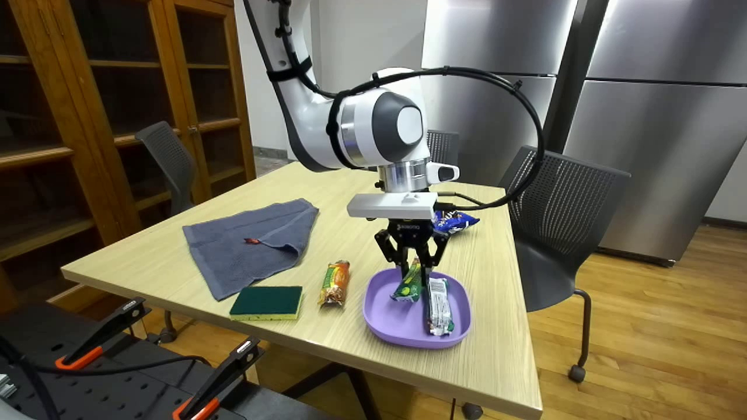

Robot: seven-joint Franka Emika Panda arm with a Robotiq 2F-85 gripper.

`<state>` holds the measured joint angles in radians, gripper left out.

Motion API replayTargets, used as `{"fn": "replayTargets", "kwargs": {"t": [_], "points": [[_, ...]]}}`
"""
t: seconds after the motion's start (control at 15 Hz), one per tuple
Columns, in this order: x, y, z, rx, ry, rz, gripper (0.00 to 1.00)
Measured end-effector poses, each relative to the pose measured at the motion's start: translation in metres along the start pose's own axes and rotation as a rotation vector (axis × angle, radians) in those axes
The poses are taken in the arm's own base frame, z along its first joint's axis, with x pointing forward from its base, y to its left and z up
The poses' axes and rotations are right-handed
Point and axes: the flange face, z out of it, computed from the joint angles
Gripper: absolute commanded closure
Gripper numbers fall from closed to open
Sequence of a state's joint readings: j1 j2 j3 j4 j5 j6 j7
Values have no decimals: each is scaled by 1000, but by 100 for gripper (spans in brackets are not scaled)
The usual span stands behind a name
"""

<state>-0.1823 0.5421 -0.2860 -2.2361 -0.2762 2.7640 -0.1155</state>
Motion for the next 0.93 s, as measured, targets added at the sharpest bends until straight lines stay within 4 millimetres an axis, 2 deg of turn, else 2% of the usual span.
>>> {"fn": "replayTargets", "kwargs": {"t": [0.6,0.93], "points": [[-3,-3,9,-7,-18,-56,89],[-7,3,14,-15,-31,-55,89]]}}
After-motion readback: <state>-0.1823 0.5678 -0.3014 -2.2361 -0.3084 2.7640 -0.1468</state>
